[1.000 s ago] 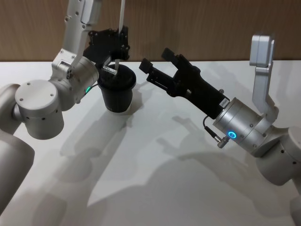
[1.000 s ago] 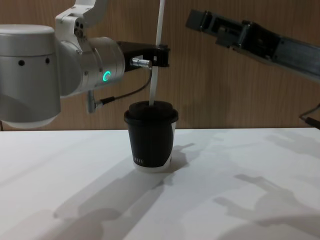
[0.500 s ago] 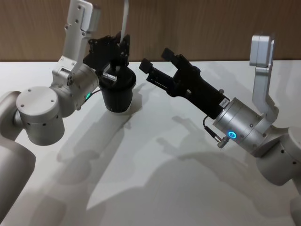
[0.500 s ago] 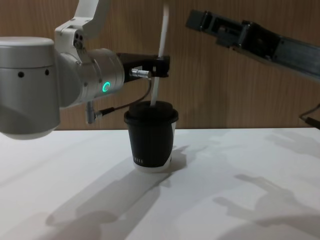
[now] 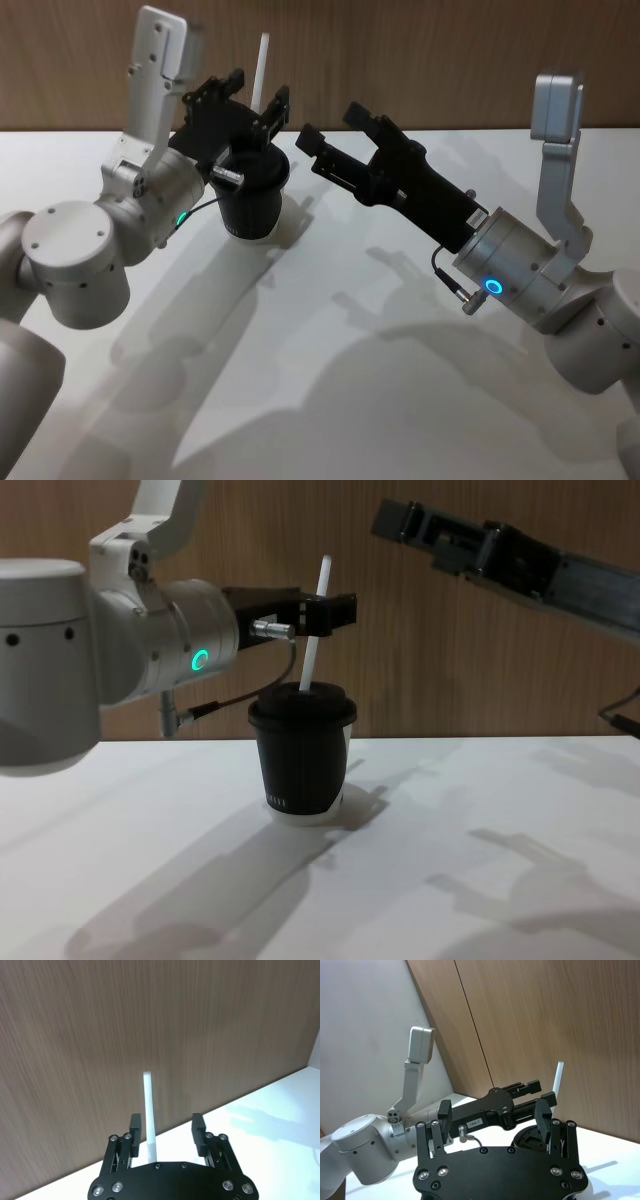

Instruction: Pick up the straw with one hand, pass it to the other hand, and insert it into the cup.

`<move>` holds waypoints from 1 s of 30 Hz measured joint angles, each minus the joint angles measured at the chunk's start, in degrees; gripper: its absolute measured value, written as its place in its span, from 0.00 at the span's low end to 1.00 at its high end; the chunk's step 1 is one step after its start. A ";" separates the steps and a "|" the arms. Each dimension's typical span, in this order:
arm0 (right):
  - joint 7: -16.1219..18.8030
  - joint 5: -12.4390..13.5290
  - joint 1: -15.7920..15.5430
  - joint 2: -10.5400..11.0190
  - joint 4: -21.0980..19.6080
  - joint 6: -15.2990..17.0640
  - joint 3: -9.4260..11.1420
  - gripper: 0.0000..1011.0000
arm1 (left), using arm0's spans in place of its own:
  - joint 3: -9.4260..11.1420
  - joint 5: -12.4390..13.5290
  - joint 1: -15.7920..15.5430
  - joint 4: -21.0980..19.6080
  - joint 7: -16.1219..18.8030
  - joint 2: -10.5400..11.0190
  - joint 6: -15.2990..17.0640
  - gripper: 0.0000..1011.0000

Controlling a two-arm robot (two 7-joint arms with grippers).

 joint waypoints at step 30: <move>0.00 0.00 0.00 0.00 0.00 0.00 0.00 0.99 | -7.24 -8.84 15.59 -12.05 -9.88 7.39 -3.34 0.99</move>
